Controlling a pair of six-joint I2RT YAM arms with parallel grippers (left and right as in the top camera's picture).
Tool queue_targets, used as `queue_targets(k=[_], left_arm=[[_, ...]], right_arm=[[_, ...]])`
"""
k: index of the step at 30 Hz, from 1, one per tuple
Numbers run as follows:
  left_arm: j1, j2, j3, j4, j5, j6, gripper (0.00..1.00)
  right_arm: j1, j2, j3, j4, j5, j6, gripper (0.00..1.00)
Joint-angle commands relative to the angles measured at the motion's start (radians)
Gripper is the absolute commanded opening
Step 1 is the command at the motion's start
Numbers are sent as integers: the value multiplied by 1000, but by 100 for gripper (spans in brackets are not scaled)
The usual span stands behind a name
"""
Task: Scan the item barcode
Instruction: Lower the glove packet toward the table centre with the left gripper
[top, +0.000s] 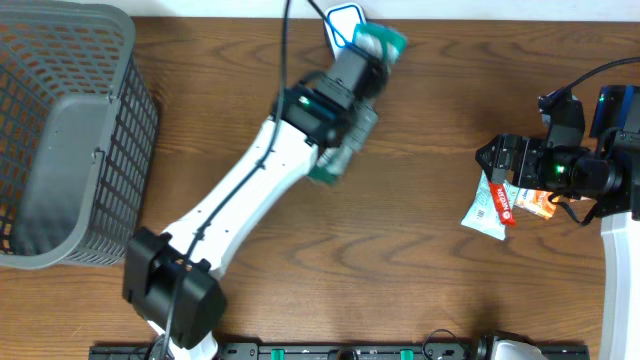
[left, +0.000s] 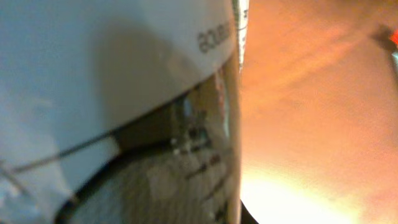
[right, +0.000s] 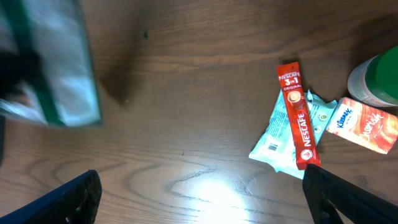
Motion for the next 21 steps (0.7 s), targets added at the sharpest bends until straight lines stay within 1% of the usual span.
queue_targets(k=[1,4,9,12,14,16,17,19,21], left_arm=[[-46,33,-89,21,133,-224,7],[-85,39,-170,95,133,-366,8],[-128,51,-277,246,133,-480,7],[-141,69,-312,324,138,-573,8],[-145,93,-314,366,208,-640,8],[-146,119,-314,423,300,-666,9],[-148,137,-314,464,350,-678,11],[-148,160,-314,511,395,-700,11],[-150,174,-314,537,407,-708,11]], right_arm=[[-10,-6,8,-1,3,6,99],[-10,-6,8,-1,3,6,99],[-10,-6,8,-1,3,6,99],[-10,-6,8,-1,3,6,99],[-10,-6,8,-1,3,6,99],[-10,-6,8,-1,3,6,99],[-10,-6,8,-1,3,6,99],[-10,-6,8,-1,3,6,99],[-10,-6,8,-1,3,6,99]])
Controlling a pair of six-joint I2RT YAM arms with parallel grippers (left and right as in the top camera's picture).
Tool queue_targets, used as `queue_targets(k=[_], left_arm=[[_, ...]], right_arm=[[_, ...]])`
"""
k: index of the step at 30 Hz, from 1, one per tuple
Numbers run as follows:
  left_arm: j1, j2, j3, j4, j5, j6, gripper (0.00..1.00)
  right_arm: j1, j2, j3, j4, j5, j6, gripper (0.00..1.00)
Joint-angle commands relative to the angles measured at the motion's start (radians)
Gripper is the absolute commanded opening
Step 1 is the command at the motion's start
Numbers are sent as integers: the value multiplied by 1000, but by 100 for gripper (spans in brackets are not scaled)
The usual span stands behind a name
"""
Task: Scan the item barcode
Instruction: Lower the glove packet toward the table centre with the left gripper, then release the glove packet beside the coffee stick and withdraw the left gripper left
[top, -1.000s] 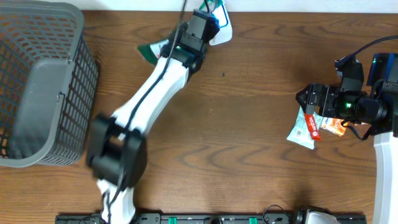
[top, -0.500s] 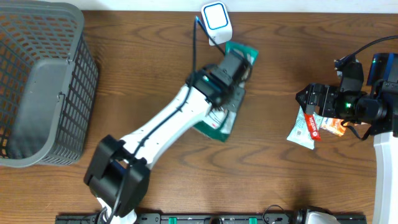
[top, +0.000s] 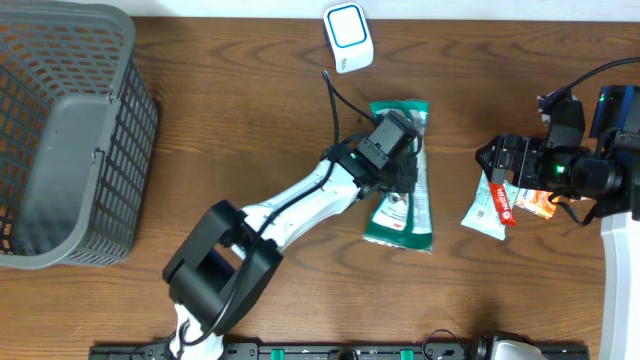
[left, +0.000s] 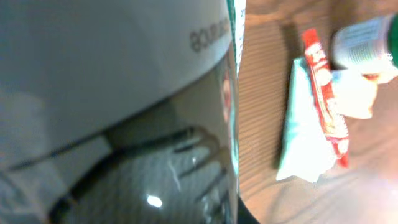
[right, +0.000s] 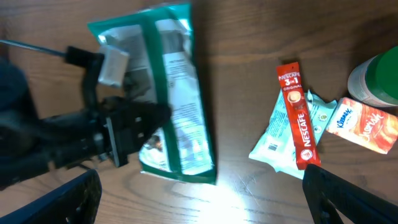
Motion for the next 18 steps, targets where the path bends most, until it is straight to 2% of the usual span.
queue_targets(k=[1,2,4,5,8,13,18], left_arm=[[-6,29,-4,23,95,-64,11],[-6,29,-4,25,95,-57,15],[-2,20,-4,28,95,-36,44],[1,13,-4,30,96,-34,54],[8,-16,-4,30,95,-33,75],[28,-97,-4,13,75,43,79],[102,-252,-4,-142,3,117,80]], right_arm=[[-10,-6,8,-1,2,5,99],[-10,-6,8,-1,3,5,99],[-10,-6,8,-1,2,5,99],[-10,-6,8,-1,3,5,99],[-10,-6,8,-1,3,5,99],[-10,-6,8,-1,2,5,99],[-10,-6,8,-1,2,5,99]])
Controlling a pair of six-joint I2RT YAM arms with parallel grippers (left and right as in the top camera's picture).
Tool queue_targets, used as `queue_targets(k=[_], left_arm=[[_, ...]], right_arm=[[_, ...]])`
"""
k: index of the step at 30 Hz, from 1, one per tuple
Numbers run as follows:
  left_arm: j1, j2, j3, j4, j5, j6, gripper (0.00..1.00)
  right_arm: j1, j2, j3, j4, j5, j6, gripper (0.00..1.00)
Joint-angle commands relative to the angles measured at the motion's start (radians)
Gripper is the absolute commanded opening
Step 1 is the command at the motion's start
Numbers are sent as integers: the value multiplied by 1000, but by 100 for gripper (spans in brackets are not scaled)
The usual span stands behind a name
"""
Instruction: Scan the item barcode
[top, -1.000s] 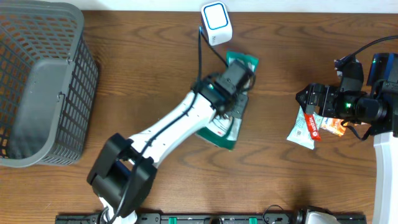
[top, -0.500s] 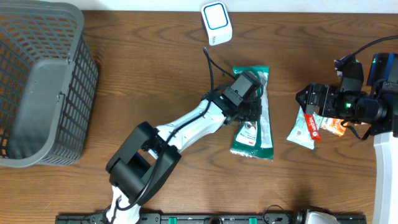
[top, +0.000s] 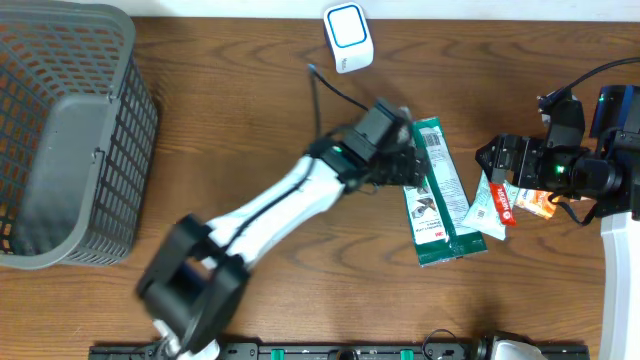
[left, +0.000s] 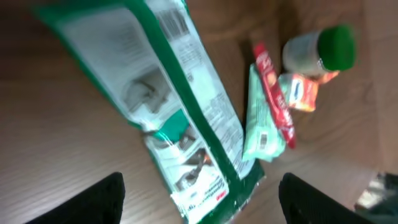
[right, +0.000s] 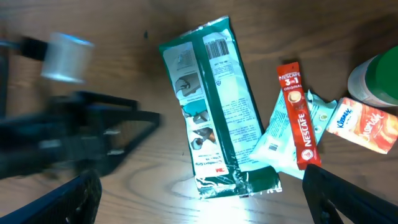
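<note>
The green-and-white packet (top: 436, 190) lies flat on the wooden table, barcode end facing the far edge; it also shows as the packet (right: 212, 106) in the right wrist view and the packet (left: 169, 106) in the left wrist view. My left gripper (top: 405, 168) hovers at its left edge, open, fingers (left: 102, 200) wide apart with nothing between them. The white-and-blue scanner (top: 348, 24) stands at the far edge. My right gripper (top: 487, 160) stays open over the pile at the right, empty.
Right of the packet lie a red Nescafe stick (right: 298, 115) on a pale wrapper (right: 273, 148), a Kleenex pack (right: 367, 124) and a green-capped bottle (right: 378, 78). A grey mesh basket (top: 60, 130) fills the far left.
My left gripper was shut on the green packet over the middle of the table. Now it is open and the packet lies further right, touching the pale wrapper. The right arm has not moved.
First my left gripper held the green packet up by the scanner at the far edge. Then it held the packet lower, over the table's middle. Now the packet rests flat beside the pile at the right, let go.
</note>
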Motion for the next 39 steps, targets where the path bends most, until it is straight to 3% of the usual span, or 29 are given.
queue_targets(k=[1,6,13,19,39], left_arm=[[73,-150,-3,-107,-71,101,80],[185,-310,-3,-343,-150,243,80],[358,-441,-3,-525,-209,264,80],[414,-443,-3,-560,-209,264,81],[414,-443,-3,-560,-208,264,82]], right_arm=[[-10,-6,8,-1,2,5,99],[-10,-6,8,-1,3,6,99],[-10,-6,8,-1,2,6,99],[-10,-6,8,-1,3,6,99],[-10,-6,8,-1,3,6,99]])
